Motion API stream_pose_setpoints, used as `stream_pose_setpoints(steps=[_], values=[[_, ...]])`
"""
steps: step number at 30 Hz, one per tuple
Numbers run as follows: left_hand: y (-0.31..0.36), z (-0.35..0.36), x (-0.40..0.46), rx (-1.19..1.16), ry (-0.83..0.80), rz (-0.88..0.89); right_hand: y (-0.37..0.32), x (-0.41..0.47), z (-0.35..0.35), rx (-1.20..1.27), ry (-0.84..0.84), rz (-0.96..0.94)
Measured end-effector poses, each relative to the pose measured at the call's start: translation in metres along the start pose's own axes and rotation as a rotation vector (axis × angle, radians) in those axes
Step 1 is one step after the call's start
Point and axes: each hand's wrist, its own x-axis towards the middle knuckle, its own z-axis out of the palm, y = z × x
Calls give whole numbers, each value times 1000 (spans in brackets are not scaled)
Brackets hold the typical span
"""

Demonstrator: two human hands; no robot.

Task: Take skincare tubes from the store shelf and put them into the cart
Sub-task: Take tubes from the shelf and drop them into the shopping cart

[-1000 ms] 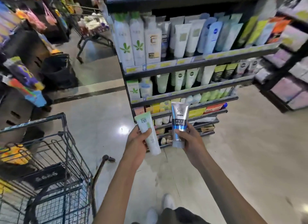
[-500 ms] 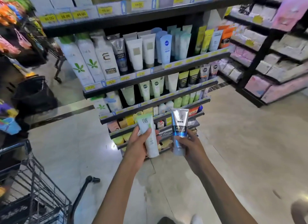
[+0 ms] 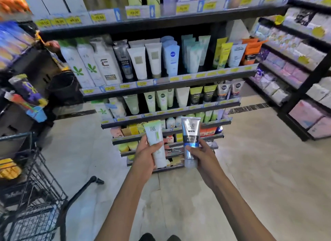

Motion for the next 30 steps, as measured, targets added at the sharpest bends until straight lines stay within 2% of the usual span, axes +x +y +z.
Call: stream_pose_setpoints(steps=[10, 16, 30], values=[[20, -15, 30, -35, 91, 89, -30, 73, 39, -69, -162, 0], [39, -40, 66, -81, 113, 112, -53, 127, 90, -231, -168, -75], [78, -93, 115, -96, 130, 149, -123, 221, 206, -252, -287, -151]])
